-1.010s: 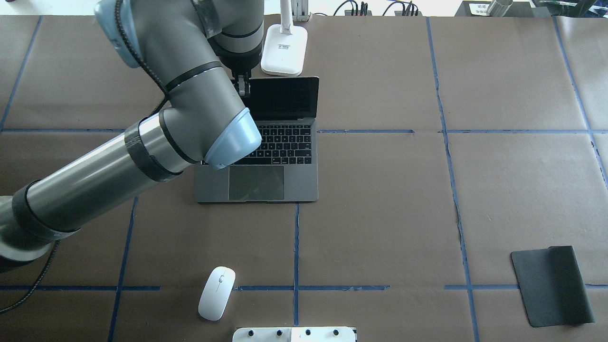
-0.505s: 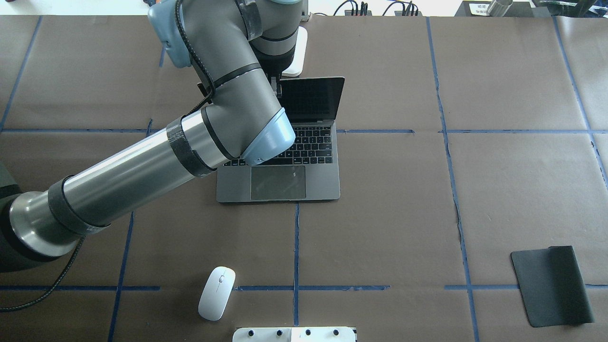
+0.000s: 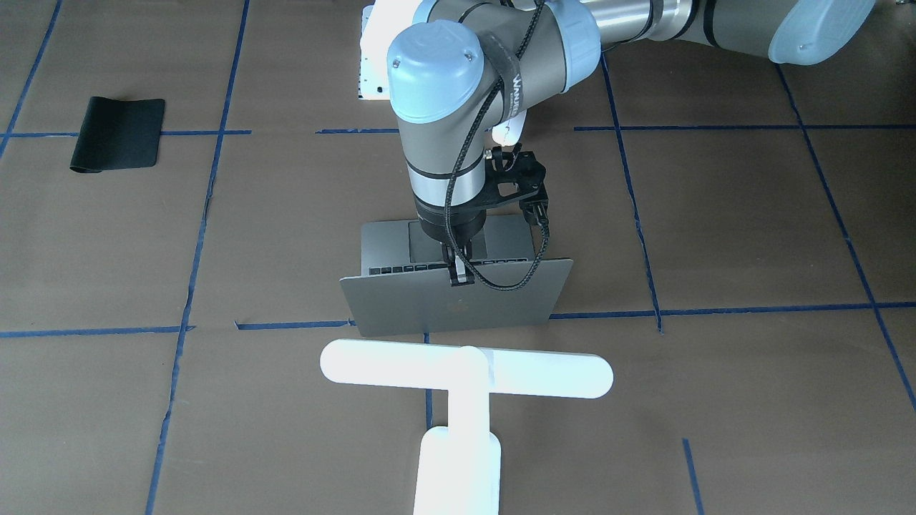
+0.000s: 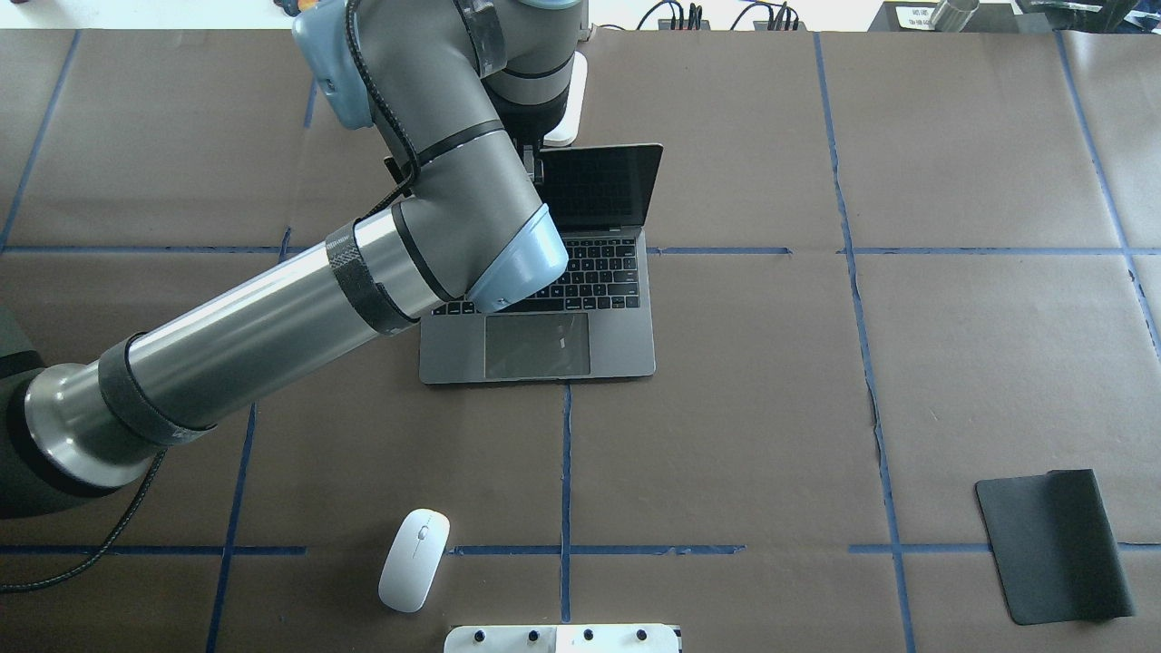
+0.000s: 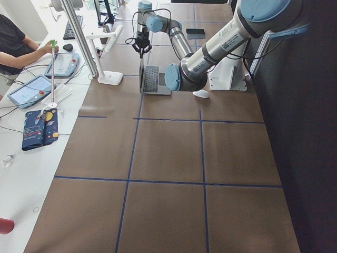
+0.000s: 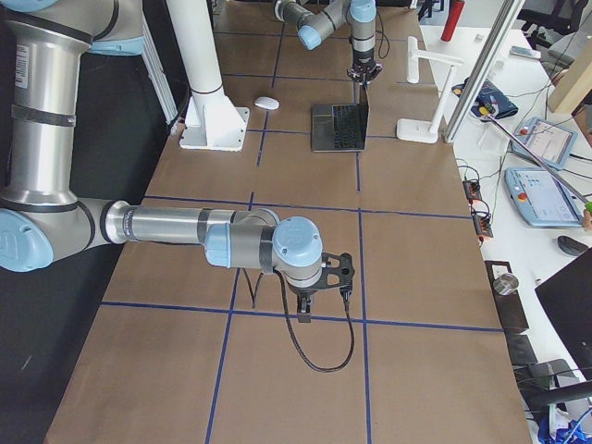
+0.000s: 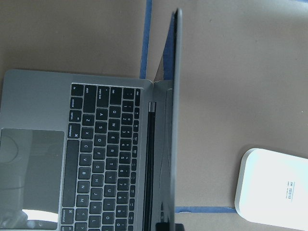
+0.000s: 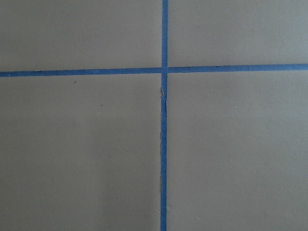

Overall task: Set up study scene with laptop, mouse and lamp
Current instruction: 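Release the laptop and withdraw the left arm while the right arm nears the pad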

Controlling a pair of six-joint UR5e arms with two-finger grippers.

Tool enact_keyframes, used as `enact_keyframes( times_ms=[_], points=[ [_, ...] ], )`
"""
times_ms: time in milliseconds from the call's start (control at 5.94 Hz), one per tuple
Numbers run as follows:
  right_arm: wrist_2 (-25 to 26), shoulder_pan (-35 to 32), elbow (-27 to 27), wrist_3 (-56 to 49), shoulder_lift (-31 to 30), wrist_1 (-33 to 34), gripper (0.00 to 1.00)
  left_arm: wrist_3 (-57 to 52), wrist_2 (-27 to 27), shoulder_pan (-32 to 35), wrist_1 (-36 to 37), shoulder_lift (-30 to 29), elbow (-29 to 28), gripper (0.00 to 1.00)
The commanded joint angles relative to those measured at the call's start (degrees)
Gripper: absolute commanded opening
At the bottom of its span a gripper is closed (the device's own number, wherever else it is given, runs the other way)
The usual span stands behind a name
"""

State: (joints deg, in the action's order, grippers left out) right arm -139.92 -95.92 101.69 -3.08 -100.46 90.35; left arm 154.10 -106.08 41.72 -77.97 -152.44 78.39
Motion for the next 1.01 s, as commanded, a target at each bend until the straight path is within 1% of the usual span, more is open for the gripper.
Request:
enact_keyframes(
  times_ms=[0,168,505,673,842],
  points=[
    [0.0,0.03,-0.09,0.0,0.0,0.0,1.0,-0.38,-0.01,0.03,-2.6,0.82,-0.07,0.81],
    [0.0,-0.06,-0.09,0.0,0.0,0.0,1.0,-0.73,0.17,0.37,-2.63,0.92,0.01,1.0],
    [0.0,0.03,0.0,0.0,0.18,0.0,1.0,-2.74,0.52,1.25,-1.84,1.09,1.5,1.0],
    [0.09,0.03,0.0,0.09,0.61,0.35,1.0,-5.36,0.44,2.04,-1.66,3.44,5.68,1.0],
    [0.17,0.03,0.18,1.48,0.79,0.18,1.0,-12.0,0.35,2.4,-1.66,7.73,13.03,1.0]
  ],
)
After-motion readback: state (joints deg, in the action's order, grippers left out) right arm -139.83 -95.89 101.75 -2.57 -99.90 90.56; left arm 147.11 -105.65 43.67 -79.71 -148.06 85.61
